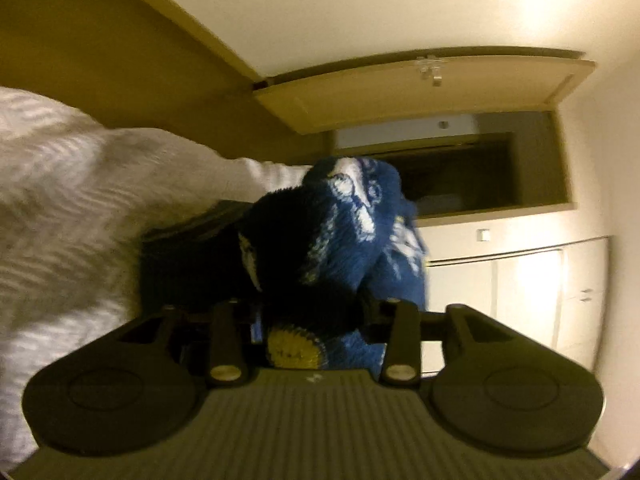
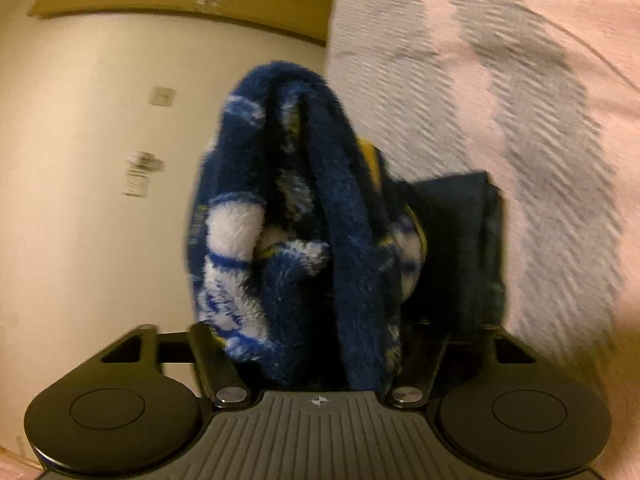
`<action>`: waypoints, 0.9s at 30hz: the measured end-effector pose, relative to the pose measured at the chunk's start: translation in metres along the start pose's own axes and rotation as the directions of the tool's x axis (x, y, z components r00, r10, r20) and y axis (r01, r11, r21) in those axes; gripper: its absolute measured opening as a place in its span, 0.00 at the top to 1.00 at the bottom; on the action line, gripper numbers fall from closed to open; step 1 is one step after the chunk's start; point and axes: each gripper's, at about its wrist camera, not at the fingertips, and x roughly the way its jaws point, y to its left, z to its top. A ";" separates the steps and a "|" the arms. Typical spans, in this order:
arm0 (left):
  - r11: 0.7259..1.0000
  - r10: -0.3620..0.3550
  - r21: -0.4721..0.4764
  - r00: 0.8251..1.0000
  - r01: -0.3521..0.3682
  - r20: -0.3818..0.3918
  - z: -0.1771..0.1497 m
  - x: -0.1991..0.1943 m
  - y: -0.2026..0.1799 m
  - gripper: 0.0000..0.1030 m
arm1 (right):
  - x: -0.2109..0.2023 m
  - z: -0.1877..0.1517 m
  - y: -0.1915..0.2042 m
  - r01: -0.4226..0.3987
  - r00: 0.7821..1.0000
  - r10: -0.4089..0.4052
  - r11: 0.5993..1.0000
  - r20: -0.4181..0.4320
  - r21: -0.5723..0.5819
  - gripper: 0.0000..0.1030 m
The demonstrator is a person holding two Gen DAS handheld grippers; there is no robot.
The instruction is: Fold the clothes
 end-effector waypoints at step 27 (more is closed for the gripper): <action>0.325 0.596 0.915 0.803 -0.239 -0.002 -0.057 0.045 -0.223 0.91 | -0.119 -0.093 0.137 0.592 0.805 -0.552 0.766 0.218 -0.251 0.54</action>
